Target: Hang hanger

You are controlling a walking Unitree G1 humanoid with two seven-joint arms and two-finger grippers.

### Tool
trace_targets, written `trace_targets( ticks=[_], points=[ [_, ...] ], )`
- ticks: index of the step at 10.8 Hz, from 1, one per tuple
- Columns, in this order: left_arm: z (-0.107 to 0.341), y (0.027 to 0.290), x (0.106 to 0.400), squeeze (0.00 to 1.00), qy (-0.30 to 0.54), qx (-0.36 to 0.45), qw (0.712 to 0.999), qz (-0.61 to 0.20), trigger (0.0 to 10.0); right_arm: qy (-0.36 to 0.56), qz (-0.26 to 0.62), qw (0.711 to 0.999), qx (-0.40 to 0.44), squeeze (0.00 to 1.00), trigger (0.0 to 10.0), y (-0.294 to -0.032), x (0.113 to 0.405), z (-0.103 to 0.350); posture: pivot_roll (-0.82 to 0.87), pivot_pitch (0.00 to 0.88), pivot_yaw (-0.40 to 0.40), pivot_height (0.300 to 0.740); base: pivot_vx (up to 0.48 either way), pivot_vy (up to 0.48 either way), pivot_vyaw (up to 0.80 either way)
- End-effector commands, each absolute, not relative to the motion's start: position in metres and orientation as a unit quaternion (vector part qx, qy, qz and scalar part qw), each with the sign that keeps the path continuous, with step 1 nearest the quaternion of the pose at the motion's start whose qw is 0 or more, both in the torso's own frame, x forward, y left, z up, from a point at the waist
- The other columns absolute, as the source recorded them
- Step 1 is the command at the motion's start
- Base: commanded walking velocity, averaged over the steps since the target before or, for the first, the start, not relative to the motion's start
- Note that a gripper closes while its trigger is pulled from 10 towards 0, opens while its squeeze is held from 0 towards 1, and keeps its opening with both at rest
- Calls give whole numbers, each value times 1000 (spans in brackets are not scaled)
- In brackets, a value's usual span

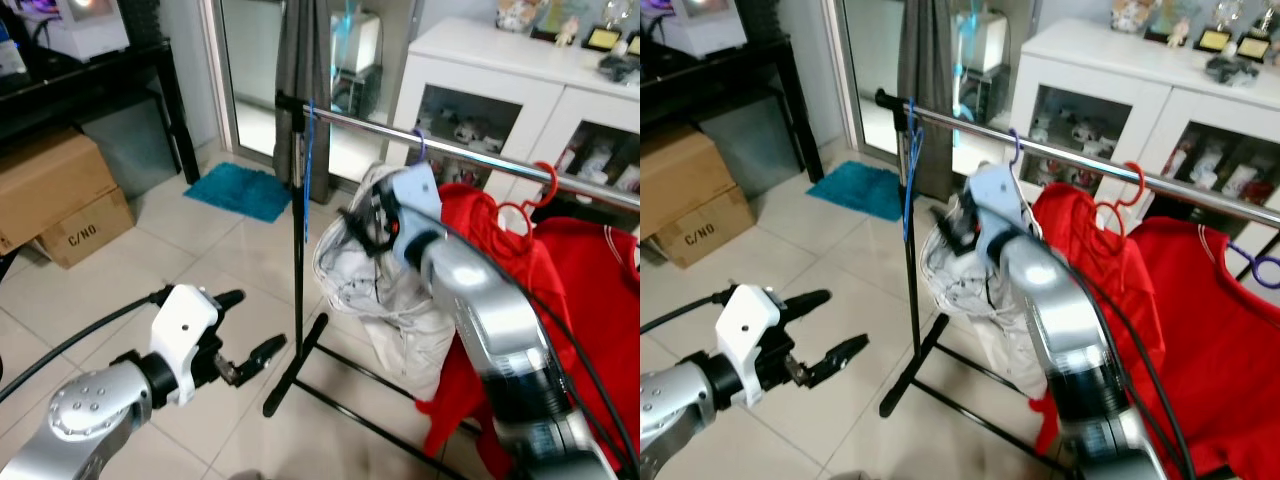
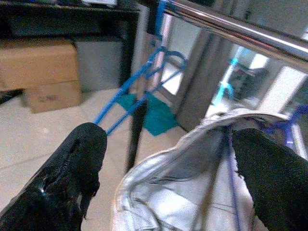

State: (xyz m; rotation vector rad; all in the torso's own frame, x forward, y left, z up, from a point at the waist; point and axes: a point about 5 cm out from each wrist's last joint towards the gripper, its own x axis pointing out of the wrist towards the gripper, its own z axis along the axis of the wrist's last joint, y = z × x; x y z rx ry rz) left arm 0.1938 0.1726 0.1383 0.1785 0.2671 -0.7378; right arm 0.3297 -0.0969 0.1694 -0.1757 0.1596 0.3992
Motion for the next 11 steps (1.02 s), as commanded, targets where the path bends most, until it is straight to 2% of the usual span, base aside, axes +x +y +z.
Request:
trace_targets(
  ticks=[1, 11],
  points=[
    [141, 171, 197, 0, 124, 87, 919, -365, 10000, 77, 169, 978, -98, 0, 10000, -103, 340, 175, 68, 0, -13, 740, 0, 0, 0],
    [140, 171, 196, 0, 126, 87, 918, -367, 10000, 85, 119, 985, -96, 0, 10000, -112, 371, 175, 72, 0, -15, 740, 0, 0, 0]
  ],
)
